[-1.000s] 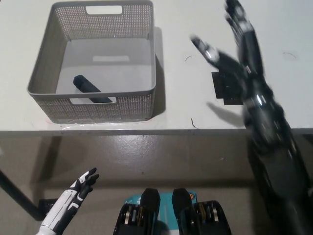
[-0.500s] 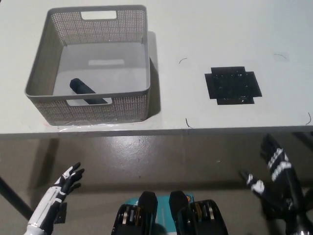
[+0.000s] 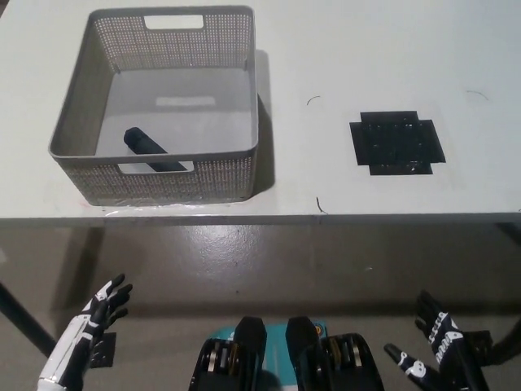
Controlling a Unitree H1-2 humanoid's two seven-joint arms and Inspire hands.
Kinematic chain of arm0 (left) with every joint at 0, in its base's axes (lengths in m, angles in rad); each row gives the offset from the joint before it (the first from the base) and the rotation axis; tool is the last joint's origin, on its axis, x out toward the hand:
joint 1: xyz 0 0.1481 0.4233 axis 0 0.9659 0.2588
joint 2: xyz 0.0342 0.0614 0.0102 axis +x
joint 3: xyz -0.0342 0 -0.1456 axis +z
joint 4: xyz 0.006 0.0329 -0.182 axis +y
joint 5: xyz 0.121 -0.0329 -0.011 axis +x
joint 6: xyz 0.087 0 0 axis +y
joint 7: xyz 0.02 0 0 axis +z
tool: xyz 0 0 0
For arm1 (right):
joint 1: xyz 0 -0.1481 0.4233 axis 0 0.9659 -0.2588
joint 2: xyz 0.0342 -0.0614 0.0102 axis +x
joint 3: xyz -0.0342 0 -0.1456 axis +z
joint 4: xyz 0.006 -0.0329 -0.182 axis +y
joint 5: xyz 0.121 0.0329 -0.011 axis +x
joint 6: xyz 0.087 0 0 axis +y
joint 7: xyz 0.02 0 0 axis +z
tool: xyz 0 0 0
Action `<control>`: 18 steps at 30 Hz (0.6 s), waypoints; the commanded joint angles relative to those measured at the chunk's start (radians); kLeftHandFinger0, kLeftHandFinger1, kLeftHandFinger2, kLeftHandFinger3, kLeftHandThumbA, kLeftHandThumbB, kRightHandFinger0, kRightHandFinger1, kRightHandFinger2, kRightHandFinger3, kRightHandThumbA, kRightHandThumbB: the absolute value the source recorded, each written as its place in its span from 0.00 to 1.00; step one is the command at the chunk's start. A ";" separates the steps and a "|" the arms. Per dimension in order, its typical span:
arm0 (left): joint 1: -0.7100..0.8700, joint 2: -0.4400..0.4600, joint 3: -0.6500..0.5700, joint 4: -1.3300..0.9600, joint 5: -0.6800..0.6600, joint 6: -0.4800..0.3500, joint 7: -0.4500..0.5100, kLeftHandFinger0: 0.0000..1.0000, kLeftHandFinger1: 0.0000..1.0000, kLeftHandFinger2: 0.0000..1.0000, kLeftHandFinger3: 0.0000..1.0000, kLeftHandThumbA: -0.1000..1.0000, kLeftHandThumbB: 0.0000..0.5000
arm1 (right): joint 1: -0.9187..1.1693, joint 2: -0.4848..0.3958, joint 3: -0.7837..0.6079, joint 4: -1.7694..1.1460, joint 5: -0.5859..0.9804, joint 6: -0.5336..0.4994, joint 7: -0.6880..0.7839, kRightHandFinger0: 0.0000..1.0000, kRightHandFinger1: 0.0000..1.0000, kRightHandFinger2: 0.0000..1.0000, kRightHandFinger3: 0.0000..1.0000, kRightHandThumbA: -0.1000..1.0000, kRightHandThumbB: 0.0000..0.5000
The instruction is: Use the right hand to pick up a electric screw driver and put it into a container on the left side
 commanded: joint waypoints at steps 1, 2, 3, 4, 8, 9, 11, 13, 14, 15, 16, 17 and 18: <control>-0.010 0.011 0.012 -0.001 -0.024 -0.035 0.006 1.00 1.00 1.00 1.00 1.00 0.71 | -0.028 0.012 -0.015 0.013 0.019 -0.069 0.035 1.00 1.00 1.00 1.00 0.98 0.81; -0.011 0.010 0.013 -0.002 -0.024 -0.035 0.007 1.00 1.00 1.00 1.00 1.00 0.71 | -0.034 0.013 -0.016 0.017 0.024 -0.068 0.040 1.00 1.00 1.00 1.00 0.97 0.81; -0.010 0.009 0.014 -0.005 -0.021 -0.033 0.011 1.00 1.00 1.00 1.00 1.00 0.71 | -0.040 0.015 -0.019 0.020 0.038 -0.059 0.050 1.00 1.00 1.00 1.00 0.96 0.79; -0.006 0.005 0.012 -0.006 -0.020 -0.034 0.013 1.00 1.00 1.00 1.00 1.00 0.71 | -0.037 0.013 -0.021 0.017 0.042 -0.055 0.054 1.00 1.00 1.00 1.00 0.96 0.79; 0.002 -0.005 0.013 -0.013 -0.018 -0.029 0.021 1.00 1.00 1.00 1.00 1.00 0.71 | -0.055 0.015 -0.030 0.026 0.072 -0.038 0.075 1.00 1.00 1.00 1.00 0.90 0.81; 0.001 -0.005 0.016 -0.015 -0.020 -0.028 0.022 1.00 1.00 1.00 1.00 1.00 0.71 | -0.062 0.016 -0.031 0.030 0.076 -0.033 0.079 1.00 1.00 1.00 1.00 0.89 0.80; -0.007 -0.004 0.019 -0.015 -0.024 -0.022 0.022 1.00 1.00 1.00 1.00 1.00 0.71 | -0.074 0.017 -0.032 0.039 0.077 -0.029 0.085 1.00 1.00 1.00 1.00 0.89 0.80; -0.012 -0.005 0.018 -0.012 -0.023 -0.023 0.022 1.00 1.00 1.00 1.00 1.00 0.69 | -0.077 0.017 -0.034 0.032 0.071 -0.021 0.080 1.00 1.00 1.00 1.00 0.88 0.81; -0.013 -0.005 0.018 -0.012 -0.024 -0.025 0.021 1.00 1.00 1.00 1.00 1.00 0.68 | -0.077 0.018 -0.035 0.033 0.069 -0.022 0.079 1.00 1.00 1.00 1.00 0.89 0.81; -0.014 -0.004 0.017 -0.009 -0.024 -0.027 0.021 1.00 1.00 1.00 1.00 1.00 0.69 | -0.077 0.018 -0.035 0.034 0.064 -0.026 0.078 1.00 1.00 1.00 1.00 0.89 0.80; -0.018 -0.004 0.016 -0.009 -0.024 -0.024 0.020 1.00 1.00 1.00 1.00 1.00 0.68 | -0.079 0.018 -0.037 0.035 0.064 -0.026 0.079 1.00 1.00 1.00 1.00 0.90 0.78; -0.019 -0.005 0.014 -0.010 -0.022 -0.019 0.020 1.00 1.00 1.00 1.00 1.00 0.67 | -0.079 0.017 -0.039 0.035 0.067 -0.023 0.080 1.00 1.00 1.00 1.00 0.90 0.78; -0.019 -0.005 0.012 -0.009 -0.021 -0.018 0.019 1.00 1.00 1.00 1.00 1.00 0.66 | -0.078 0.017 -0.040 0.034 0.066 -0.023 0.081 1.00 1.00 1.00 1.00 0.89 0.77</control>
